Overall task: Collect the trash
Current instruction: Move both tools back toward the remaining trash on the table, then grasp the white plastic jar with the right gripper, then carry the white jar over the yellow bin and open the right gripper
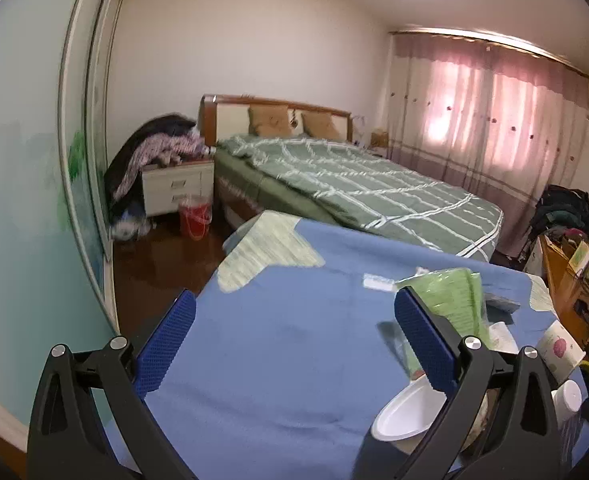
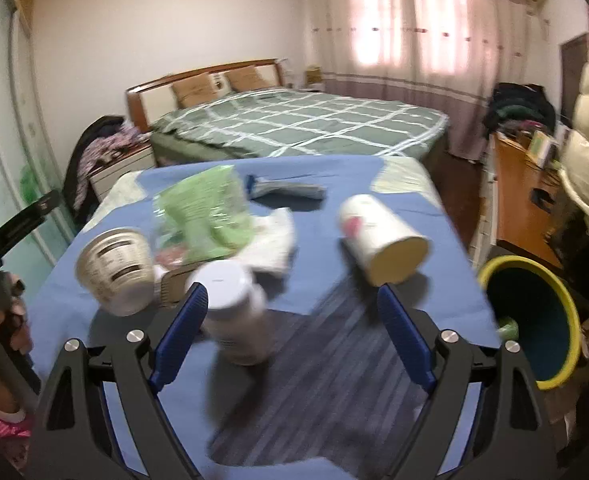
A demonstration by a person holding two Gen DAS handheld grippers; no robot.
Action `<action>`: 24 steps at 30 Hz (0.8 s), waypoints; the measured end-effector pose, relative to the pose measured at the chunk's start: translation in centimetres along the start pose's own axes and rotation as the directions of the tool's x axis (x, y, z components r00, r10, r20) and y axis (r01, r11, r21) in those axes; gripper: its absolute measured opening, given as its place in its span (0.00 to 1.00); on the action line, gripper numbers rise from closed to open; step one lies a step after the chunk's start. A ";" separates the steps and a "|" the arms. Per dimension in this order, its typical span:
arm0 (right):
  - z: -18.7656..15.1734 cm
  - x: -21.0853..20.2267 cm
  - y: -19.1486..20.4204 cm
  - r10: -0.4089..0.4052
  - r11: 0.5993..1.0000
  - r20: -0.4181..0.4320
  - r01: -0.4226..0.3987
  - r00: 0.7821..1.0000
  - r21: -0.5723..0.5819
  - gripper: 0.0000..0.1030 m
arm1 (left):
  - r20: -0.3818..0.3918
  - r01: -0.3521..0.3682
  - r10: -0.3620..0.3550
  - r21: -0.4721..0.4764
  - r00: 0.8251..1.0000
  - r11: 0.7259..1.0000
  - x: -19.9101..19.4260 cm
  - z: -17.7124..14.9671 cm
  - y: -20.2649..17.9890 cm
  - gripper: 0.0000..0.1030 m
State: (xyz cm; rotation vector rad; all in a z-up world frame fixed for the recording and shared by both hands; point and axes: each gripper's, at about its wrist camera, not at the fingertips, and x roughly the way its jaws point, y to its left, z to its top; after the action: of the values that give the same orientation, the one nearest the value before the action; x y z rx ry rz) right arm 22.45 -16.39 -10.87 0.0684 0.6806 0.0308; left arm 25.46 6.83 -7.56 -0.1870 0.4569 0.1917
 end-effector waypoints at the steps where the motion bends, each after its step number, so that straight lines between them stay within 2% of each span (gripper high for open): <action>1: 0.0 0.4 0.3 0.011 1.000 -0.009 -0.011 1.000 0.000 0.80 | -0.001 0.001 -0.001 -0.014 1.000 1.000 0.1 -0.1 0.3 0.95; 8: -0.8 4.1 0.8 0.038 0.999 -0.099 -0.037 0.994 0.018 0.79 | -0.019 -0.006 0.005 -0.055 1.000 0.998 1.1 -0.7 1.9 0.95; 11: -1.3 5.0 0.7 0.044 0.999 -0.126 -0.042 0.991 0.018 0.70 | -0.030 -0.006 0.005 -0.050 1.000 0.999 1.5 -0.7 1.1 0.95; 12: -1.3 5.2 0.8 0.048 0.999 -0.130 -0.046 0.990 0.021 0.63 | -0.030 -0.006 0.005 -0.048 1.000 0.999 1.2 -0.7 0.8 0.95; 13: -1.4 5.3 0.8 0.054 0.998 -0.133 -0.051 0.990 0.024 0.49 | -0.031 -0.006 0.004 -0.046 1.000 0.999 1.2 -0.8 0.7 0.95; 14: -1.4 5.3 0.7 0.056 0.998 -0.138 -0.053 0.989 0.027 0.45 | -0.033 -0.005 0.003 -0.044 0.999 0.999 1.2 -0.8 0.6 0.95; 20: -1.2 4.1 0.2 0.074 0.996 -0.113 -0.069 0.991 0.053 0.45 | -0.042 0.005 -0.007 -0.036 0.999 0.999 1.0 -0.9 -0.1 0.95; 24: -0.8 2.7 -1.6 0.048 0.995 -0.077 -0.040 0.996 0.092 0.45 | -0.045 0.010 -0.012 -0.036 0.999 0.999 1.0 -1.1 -0.1 0.95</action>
State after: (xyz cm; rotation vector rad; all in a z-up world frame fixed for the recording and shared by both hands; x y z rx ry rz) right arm 24.06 -17.85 -13.27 0.1702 0.7598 0.0452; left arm 25.87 6.68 -8.92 -0.2289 0.4976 0.1854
